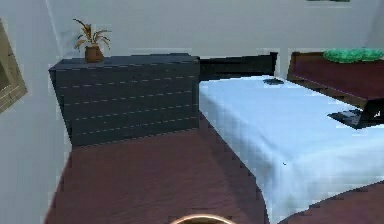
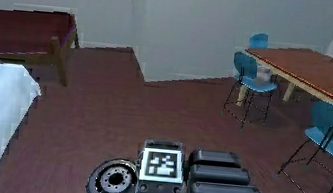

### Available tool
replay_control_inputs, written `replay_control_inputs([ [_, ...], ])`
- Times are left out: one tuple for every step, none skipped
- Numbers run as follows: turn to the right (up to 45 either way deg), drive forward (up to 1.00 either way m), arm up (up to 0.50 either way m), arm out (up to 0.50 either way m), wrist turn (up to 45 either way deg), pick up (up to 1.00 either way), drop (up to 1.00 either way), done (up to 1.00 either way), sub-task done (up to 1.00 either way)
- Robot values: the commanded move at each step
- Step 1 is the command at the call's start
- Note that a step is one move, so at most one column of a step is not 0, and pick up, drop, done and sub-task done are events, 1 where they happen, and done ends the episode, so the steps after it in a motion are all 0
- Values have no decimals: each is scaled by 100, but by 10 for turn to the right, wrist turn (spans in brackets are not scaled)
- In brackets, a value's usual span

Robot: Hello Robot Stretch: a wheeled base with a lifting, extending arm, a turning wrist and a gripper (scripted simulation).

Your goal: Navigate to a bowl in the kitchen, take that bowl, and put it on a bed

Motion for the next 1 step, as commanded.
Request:
replay_control_inputs([
  [0,100,0,0,0,0,0,0,0],
])
